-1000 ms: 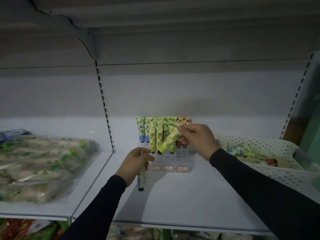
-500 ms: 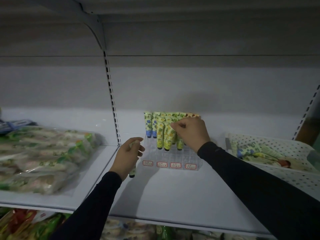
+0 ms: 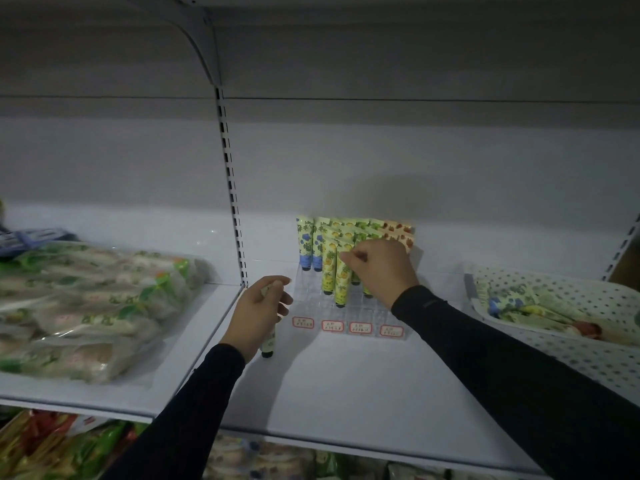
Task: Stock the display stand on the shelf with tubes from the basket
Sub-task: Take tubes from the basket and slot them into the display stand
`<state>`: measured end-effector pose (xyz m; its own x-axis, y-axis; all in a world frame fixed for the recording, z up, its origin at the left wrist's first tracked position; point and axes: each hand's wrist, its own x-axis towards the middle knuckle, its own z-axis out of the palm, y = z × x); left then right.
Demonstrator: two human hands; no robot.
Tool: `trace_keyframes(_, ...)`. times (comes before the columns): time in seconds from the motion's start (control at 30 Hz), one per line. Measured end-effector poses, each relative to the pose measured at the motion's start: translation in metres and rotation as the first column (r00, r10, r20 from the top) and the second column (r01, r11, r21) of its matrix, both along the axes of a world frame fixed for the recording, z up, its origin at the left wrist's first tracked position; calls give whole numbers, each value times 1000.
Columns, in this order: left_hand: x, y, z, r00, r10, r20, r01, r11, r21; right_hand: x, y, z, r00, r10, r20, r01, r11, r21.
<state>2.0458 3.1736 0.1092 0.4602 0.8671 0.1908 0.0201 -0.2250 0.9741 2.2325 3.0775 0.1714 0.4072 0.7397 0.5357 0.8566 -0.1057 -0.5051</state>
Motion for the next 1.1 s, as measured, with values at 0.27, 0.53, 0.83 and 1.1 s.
trace_keyframes(0.27, 3, 1, 0, 1000, -6, 1, 6, 1000, 6, 1, 3, 3, 999, -35, -35, 35, 999, -8)
trace_keyframes(0.53, 7, 0, -1, 1000, -18, -8, 18, 1000, -8, 5, 4, 1, 999, -30, -27, 30, 1000, -7)
trace_keyframes(0.83, 7, -2, 1, 1000, -12, -16, 12, 1000, -20, 4, 5, 5, 999, -49, -17, 48, 997, -62)
trace_keyframes(1.1, 7, -2, 1, 1000, -11, -8, 11, 1000, -21, 5, 8, 7, 999, -38, -22, 37, 996, -82)
